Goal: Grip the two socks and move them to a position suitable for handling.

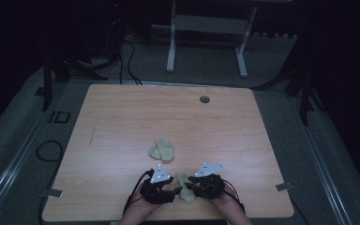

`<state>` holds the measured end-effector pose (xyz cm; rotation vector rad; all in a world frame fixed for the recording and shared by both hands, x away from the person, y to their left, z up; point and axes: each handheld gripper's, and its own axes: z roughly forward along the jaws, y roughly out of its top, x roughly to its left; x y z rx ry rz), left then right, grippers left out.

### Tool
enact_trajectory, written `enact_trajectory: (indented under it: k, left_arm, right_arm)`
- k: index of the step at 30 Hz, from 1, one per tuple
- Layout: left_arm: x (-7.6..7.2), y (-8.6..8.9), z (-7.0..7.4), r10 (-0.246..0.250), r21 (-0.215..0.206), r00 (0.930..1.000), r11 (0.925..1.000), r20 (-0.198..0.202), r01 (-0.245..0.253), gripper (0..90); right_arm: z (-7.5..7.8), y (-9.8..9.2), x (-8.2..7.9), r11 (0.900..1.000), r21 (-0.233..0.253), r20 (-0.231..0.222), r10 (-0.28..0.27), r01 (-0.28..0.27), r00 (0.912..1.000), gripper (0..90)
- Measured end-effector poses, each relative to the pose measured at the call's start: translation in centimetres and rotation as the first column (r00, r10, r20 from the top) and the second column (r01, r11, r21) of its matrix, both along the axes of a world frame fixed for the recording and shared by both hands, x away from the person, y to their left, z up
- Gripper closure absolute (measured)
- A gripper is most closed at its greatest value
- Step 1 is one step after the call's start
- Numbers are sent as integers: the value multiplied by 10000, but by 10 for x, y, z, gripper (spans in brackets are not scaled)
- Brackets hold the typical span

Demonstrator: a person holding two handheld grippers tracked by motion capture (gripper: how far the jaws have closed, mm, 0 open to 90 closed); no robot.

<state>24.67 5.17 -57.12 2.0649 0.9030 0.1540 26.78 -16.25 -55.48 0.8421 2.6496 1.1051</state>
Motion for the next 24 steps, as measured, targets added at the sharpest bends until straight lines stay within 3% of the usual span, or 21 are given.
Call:
enact_trajectory:
  k: [2, 7, 10, 16, 24]
  left_arm:
    - [3, 0, -2, -45, -18, 9998, 10000, -178, 44, 568]
    - [7, -2, -4, -404, -201, 9985, 9990, -373, 396, 716]
    - [6, -6, -3, -339, -114, 9987, 9994, -377, 335, 854]
    - [2, -1, 8, -71, -149, 10000, 9999, -14, 71, 886]
    - [-8, 24, 41, 565, -672, 9959, 9964, 708, -517, 888]
  right_arm:
    - [-2, 0, -1, 9999, -117, 11, 115, -115, 9999, 812]
    - [-5, -1, 0, 9998, -71, -31, 176, -177, 9998, 823]
    - [-5, -1, 0, 9998, -119, -10, 180, -180, 9998, 824]
    - [7, -5, -2, 9998, 139, 118, 159, -161, 9998, 829]
    - [49, -30, -10, 9928, 1179, 782, -293, 199, 9965, 834]
